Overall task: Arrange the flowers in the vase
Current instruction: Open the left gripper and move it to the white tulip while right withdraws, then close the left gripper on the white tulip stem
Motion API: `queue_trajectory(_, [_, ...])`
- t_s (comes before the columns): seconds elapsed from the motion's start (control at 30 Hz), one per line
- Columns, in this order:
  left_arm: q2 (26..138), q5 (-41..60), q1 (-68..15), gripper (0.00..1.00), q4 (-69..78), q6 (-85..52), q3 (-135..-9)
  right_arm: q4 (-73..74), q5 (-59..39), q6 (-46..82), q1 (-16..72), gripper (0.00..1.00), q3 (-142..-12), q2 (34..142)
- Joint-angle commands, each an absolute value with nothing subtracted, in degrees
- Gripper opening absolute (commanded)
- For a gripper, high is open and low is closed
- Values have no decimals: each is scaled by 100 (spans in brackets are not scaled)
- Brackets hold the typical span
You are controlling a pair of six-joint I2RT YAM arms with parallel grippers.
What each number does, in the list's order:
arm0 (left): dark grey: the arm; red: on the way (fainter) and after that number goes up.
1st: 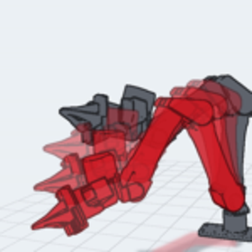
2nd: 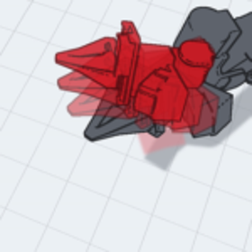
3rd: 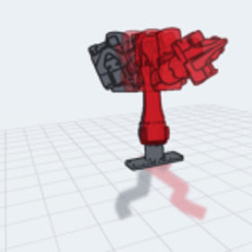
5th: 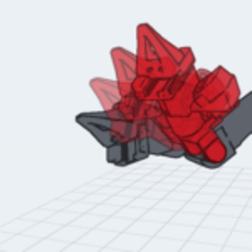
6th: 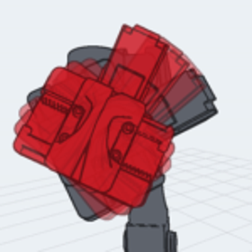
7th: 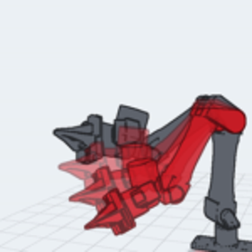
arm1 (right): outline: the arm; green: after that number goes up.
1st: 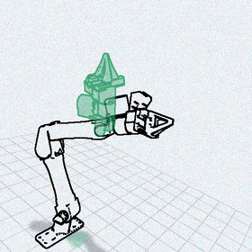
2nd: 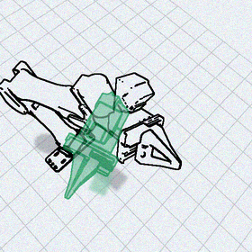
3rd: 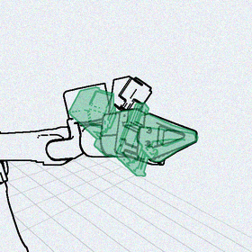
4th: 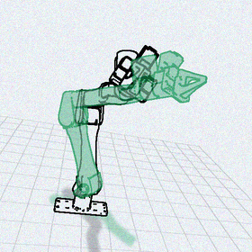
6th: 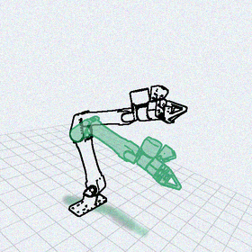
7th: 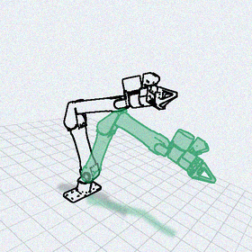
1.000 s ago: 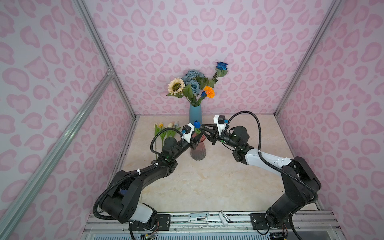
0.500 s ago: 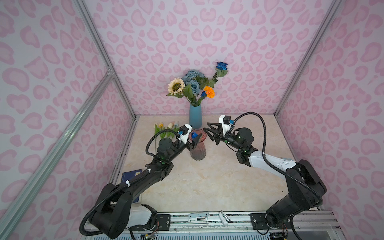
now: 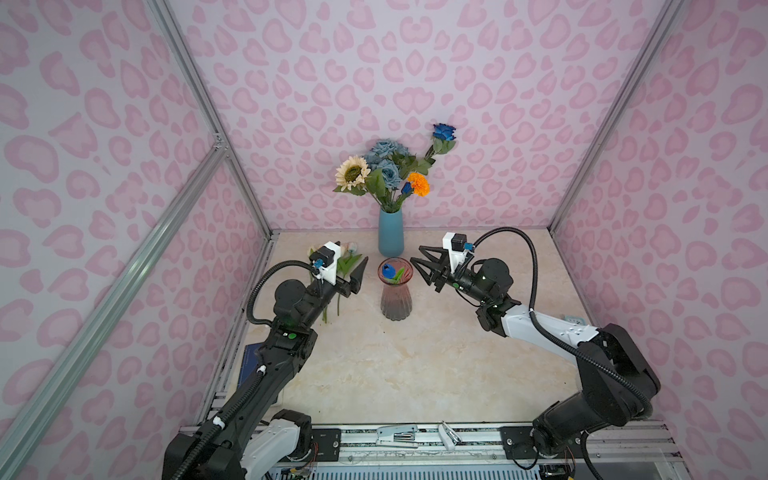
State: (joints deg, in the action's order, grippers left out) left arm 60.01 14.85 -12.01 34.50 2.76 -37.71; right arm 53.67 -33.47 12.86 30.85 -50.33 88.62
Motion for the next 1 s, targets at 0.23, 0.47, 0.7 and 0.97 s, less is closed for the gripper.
queue_trajectory(0.23, [7544, -967, -325, 81, 1224, -1101, -4832, 5397, -3103, 988, 3102, 54, -4646, 8323])
queue_trajectory(0.47, [9364, -1016, 110, 79, -848, -1510, -6153, 5752, -3046, 803, 3149, 56, -4316, 8109])
queue_trajectory(0.7, [11322, -956, 167, 70, -2773, -1161, -8129, 5968, -3045, 572, 3155, 60, -4132, 8016])
queue_trajectory(0.97, [11707, -1147, 176, 57, -3057, -1104, -8363, 6001, -2869, 390, 3164, 63, -3891, 7789])
